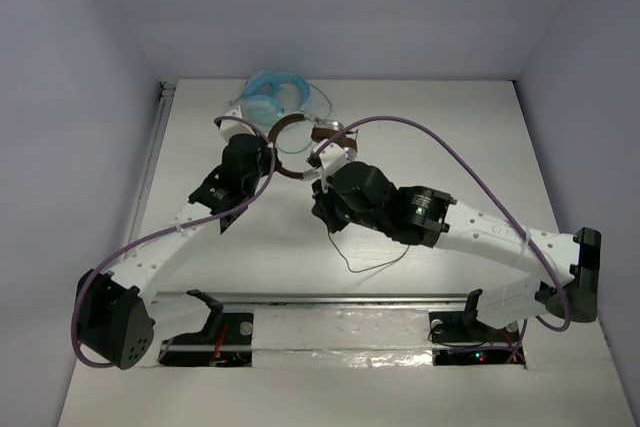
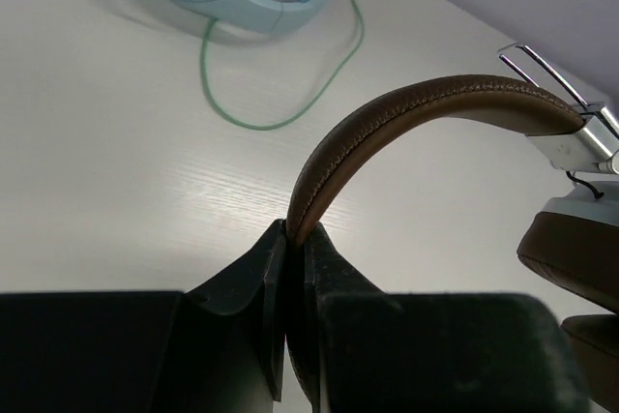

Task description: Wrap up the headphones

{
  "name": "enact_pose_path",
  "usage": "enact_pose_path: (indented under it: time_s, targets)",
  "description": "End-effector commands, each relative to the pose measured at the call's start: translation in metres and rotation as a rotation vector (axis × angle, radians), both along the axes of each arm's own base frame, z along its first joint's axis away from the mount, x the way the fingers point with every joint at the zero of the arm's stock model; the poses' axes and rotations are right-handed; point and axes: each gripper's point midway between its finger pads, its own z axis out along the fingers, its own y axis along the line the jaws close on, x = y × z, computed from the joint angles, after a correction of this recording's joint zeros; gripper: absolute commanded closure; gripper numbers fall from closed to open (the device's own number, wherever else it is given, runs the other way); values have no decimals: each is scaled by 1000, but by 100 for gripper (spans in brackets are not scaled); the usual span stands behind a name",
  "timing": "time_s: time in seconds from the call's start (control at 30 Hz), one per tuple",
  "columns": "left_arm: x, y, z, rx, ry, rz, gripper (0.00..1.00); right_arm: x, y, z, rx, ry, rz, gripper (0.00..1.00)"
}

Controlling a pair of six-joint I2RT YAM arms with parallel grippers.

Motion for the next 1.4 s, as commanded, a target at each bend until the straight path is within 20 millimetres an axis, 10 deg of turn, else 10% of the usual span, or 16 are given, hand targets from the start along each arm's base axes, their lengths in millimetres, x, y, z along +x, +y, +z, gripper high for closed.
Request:
enact_pose_path:
  time_s: [0.0,0.3,0.4,0.6,0.83,1.2,1.37]
  targets:
    - [-8,-1,13,98,-72,46,100,3,0,26,-18,-50,7,99]
    - [-62,-14,-15,396,71,-82,100,19,-25,25,-196,-118,-52,97]
    - [-75,-11,4,515,102,-87,100,25,-35,24,-243,-137,-90,96]
    - [-67,-7,38,423,16,-84,100,5,-26,21,-114,-47,-48,97]
    - [-49,-25,30,339,17,-166,100,-36,-26,52,178,-2,94,97]
    - [-73,14,22,556,113,-151,100,31,-106,57,-74,-214,-305,100]
    - [-93,-10,11,536,145,-368,100,72,-132,84,-24,-307,-490,100]
